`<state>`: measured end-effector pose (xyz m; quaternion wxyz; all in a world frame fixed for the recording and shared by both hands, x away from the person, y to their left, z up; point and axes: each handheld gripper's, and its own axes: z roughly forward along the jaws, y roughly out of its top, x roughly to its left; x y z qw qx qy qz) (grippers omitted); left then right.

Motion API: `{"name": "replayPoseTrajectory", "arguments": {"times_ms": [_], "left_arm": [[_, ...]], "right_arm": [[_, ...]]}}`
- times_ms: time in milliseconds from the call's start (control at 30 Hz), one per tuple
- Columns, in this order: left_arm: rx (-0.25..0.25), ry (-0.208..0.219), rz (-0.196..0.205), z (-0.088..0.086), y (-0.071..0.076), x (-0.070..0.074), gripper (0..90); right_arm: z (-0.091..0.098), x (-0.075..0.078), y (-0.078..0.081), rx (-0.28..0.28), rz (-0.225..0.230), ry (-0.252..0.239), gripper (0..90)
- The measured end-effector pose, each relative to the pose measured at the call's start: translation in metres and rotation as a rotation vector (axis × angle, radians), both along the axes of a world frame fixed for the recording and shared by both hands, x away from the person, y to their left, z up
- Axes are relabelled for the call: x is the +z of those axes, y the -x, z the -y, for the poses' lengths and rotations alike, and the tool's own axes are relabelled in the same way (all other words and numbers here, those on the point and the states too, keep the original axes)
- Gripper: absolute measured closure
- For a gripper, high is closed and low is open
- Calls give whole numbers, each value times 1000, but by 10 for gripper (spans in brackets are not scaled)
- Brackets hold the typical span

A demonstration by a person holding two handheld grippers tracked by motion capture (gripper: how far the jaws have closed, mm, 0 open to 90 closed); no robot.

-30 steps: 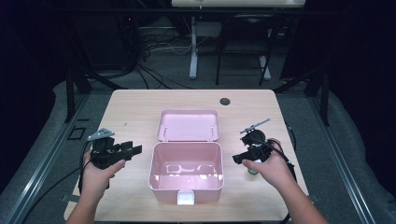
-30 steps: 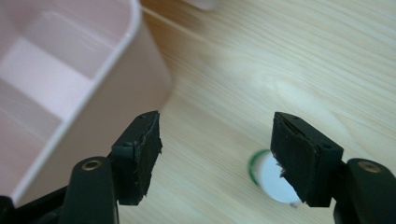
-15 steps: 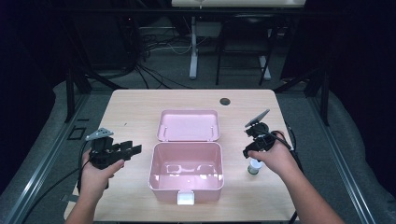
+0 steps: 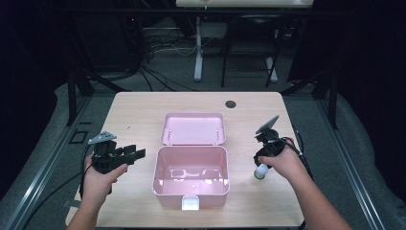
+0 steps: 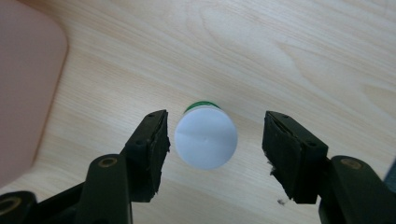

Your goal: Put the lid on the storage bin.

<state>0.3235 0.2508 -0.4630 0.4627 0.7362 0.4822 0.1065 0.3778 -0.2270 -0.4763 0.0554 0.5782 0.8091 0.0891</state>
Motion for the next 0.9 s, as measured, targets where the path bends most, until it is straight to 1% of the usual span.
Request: {"name": "replayPoseTrajectory", "arguments": {"times_ms": [100, 133, 200, 233, 267, 300, 367, 400, 433, 533, 567, 700, 733, 900], "left_arm": [[3, 2, -1, -1, 0, -1, 486], [3, 2, -2, -1, 0, -1, 486], [3, 3, -5, -1, 0, -1, 485], [3, 4, -6, -1, -1, -1, 485], [3, 4, -6, -1, -1, -1, 485], [3, 3, -8, -1, -1, -1, 485], [4, 6, -9, -2, -1, -2, 485], [3, 8, -10, -2, -1, -2, 485], [5, 11, -11, -2, -1, -2, 485], [4, 14, -10, -3, -2, -2, 485], [7, 15, -10, -4, -2, -2, 485], [8, 20, -12, -5, -2, -2, 485], [8, 21, -12, -5, -2, -2, 484], [11, 25, -15, -5, -2, -3, 484]], "right_arm": [[0, -5, 1, 1, -9, 0, 411], [1, -6, 1, 4, -25, 5, 411], [1, -9, 1, -4, -34, 2, 411], [1, -11, 2, -12, -38, 7, 411], [1, -13, 1, 1, -30, 16, 411], [0, -12, 1, -7, -44, 23, 411], [-1, -12, 1, -11, -40, 17, 412], [-1, -12, 0, -2, -37, 16, 412], [-1, -13, 0, -8, -39, 16, 415], [-1, -14, -1, -8, -58, 25, 419], [-1, -14, -1, -11, -57, 20, 421], [-1, -15, -1, -9, -61, 24, 426], [-1, -16, -1, -10, -56, 23, 427], [-3, -17, -1, -17, -67, 29, 449]]}}
